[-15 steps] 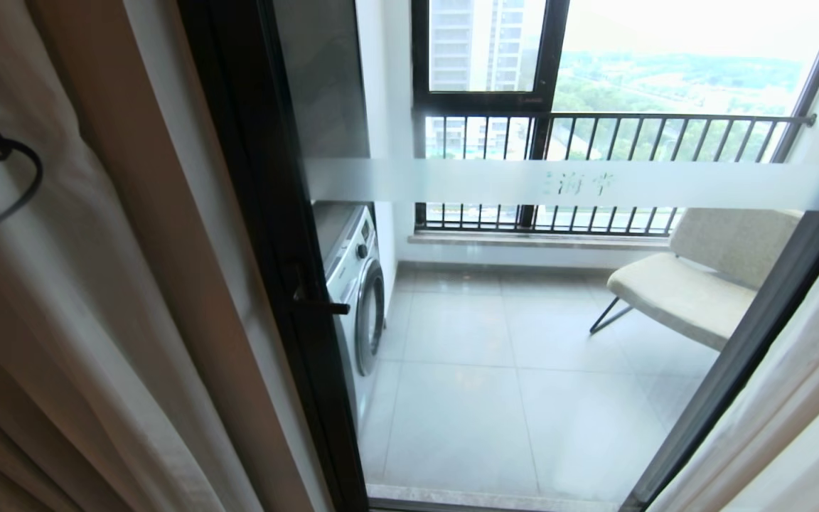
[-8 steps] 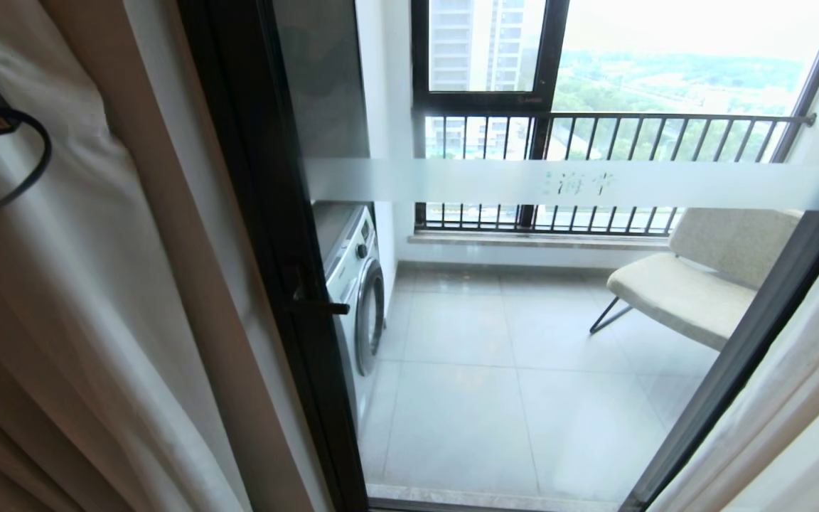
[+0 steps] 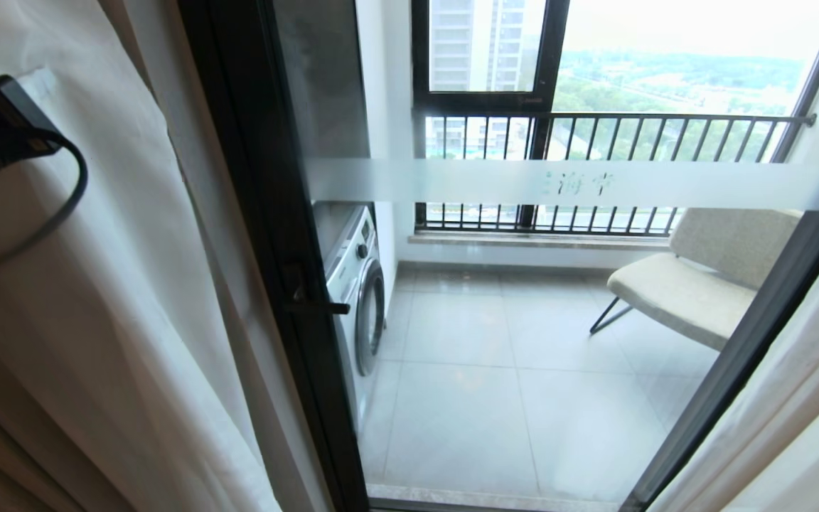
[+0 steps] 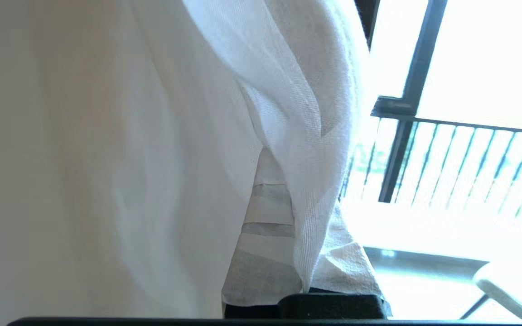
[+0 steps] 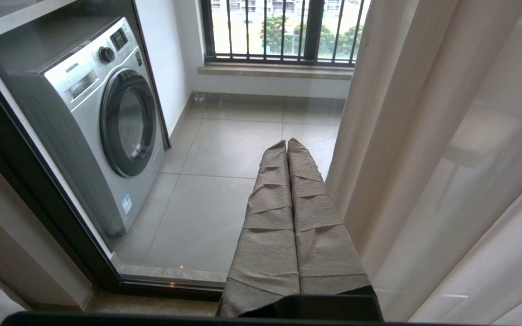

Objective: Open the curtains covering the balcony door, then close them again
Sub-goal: Close the inner curtains on both sides

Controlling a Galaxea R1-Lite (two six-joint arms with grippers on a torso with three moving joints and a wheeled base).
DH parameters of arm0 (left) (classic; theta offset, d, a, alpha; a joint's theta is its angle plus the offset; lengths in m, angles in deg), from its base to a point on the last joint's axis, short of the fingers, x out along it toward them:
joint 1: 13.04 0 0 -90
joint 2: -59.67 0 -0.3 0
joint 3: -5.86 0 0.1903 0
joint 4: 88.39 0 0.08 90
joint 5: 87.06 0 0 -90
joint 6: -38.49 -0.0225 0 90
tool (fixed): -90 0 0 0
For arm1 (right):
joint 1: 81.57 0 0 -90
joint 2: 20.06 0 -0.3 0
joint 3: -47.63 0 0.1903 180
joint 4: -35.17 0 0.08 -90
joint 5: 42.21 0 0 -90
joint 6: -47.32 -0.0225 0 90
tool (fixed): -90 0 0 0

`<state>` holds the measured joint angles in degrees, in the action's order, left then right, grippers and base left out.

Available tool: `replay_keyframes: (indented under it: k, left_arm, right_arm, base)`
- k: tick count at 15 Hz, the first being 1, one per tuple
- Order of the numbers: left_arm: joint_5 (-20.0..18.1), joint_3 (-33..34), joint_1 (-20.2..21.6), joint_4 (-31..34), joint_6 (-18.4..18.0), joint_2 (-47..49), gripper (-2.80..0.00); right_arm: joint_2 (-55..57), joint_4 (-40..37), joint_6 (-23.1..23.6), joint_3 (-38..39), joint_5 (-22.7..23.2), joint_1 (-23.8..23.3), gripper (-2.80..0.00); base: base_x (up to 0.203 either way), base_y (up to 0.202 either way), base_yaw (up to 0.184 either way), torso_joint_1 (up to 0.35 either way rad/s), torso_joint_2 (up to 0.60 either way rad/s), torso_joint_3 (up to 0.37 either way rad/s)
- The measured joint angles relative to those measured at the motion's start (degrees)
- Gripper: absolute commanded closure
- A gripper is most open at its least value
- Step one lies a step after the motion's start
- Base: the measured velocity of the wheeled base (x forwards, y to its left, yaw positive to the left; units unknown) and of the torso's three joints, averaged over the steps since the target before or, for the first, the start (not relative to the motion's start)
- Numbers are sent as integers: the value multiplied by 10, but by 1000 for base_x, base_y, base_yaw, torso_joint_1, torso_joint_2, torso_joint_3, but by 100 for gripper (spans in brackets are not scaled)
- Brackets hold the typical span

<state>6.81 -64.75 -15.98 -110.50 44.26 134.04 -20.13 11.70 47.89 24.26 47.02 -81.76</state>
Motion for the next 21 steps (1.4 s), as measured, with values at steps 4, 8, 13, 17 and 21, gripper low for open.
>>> replay_keyframes:
  k: [4,8,13,17,21]
  left_arm:
    - [0,7,-58,0,-11,-15,0]
    - [-1,6,-73,18,-16,-18,0]
    - [-1,4,-86,20,-16,-19,0]
    - [-1,6,-90,20,-16,-19,0]
    - [-1,8,-91,19,-16,-22,0]
  right_arm:
    - [0,0,0,0,0,0,0]
    - [0,0,0,0,0,0,0]
    - [0,0,0,0,0,0,0]
    - [0,0,0,0,0,0,0]
    - [0,0,0,0,0,0,0]
  base:
    - [0,0,0,0,0,0]
    - [0,0,0,0,0,0]
    - [0,0,0,0,0,0]
    - [0,0,0,0,0,0]
    - [0,0,0,0,0,0]
